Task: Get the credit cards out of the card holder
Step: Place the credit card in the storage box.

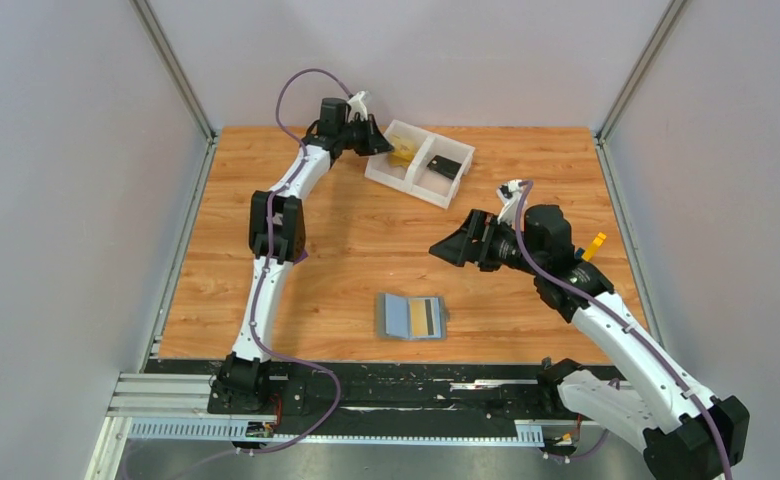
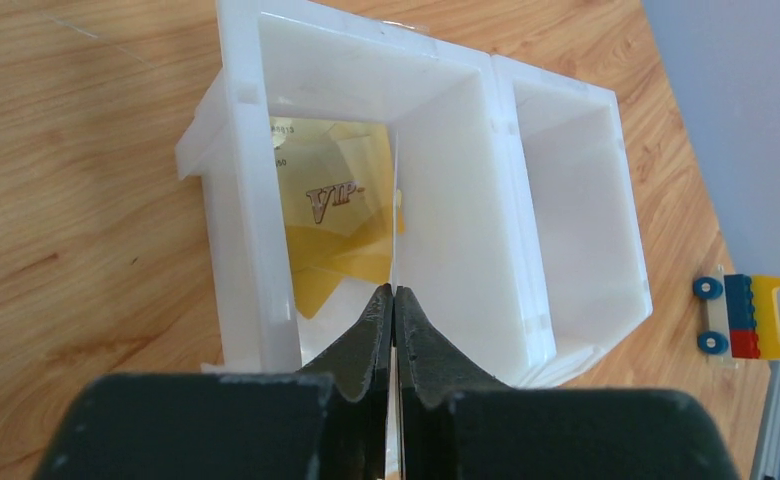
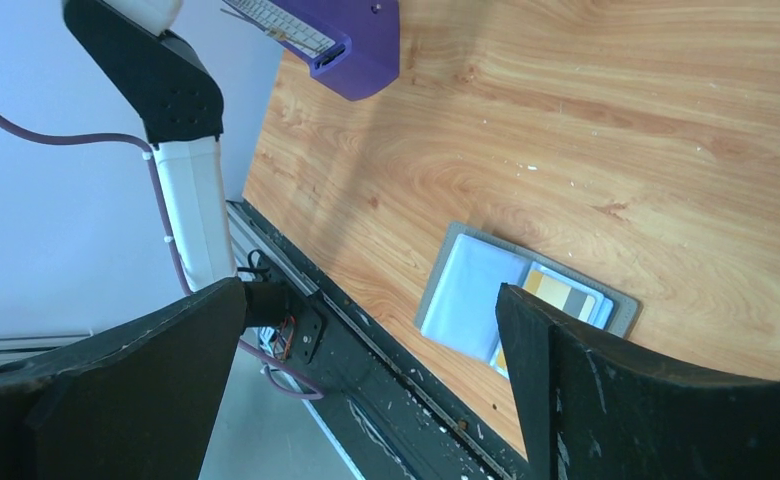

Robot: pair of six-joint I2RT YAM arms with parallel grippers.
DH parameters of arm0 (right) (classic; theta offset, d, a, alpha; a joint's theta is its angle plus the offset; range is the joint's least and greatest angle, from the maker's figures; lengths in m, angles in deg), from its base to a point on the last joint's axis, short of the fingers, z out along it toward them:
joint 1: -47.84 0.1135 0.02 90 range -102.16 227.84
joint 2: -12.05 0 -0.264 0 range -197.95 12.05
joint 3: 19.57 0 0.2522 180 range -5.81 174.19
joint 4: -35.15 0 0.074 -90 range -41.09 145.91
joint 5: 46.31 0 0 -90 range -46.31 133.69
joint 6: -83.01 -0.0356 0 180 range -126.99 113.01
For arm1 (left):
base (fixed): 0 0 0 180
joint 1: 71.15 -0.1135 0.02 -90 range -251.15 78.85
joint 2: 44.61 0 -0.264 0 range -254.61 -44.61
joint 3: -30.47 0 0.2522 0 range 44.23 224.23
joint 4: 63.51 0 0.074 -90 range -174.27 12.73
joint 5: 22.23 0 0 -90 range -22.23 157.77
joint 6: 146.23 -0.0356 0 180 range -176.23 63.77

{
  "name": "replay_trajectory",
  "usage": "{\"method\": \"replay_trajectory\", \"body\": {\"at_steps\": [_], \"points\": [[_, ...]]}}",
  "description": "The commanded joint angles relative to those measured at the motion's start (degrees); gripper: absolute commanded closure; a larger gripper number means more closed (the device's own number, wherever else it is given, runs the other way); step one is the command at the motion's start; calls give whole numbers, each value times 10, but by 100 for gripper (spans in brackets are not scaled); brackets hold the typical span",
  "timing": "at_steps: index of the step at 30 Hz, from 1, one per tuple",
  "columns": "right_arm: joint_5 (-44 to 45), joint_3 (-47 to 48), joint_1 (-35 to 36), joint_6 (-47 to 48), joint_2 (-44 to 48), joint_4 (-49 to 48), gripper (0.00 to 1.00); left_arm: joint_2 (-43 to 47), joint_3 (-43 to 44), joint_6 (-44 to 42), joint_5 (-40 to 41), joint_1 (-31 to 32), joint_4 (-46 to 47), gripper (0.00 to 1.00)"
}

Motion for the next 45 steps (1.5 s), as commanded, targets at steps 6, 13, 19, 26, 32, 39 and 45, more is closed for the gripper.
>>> {"method": "replay_trajectory", "body": {"at_steps": [6,13,19,26,32,39,45], "points": [[17,57,-1,29,-25,3,0,-25,44,42,-11,-3,79,88],[22,86,-1,37,-37,10,0,-33,48,63,-15,-3,109,75],[21,91,-1,36,-40,13,0,-18,46,68,-17,-3,123,65],[42,95,-1,29,-18,26,0,7,39,66,-2,-3,134,52],[62,101,0,30,-4,43,0,62,8,72,4,-2,120,39],[95,113,1,35,-12,84,0,163,-31,86,-32,-1,58,38],[139,92,1,-4,-3,131,0,295,-187,110,-85,1,48,42]]}}
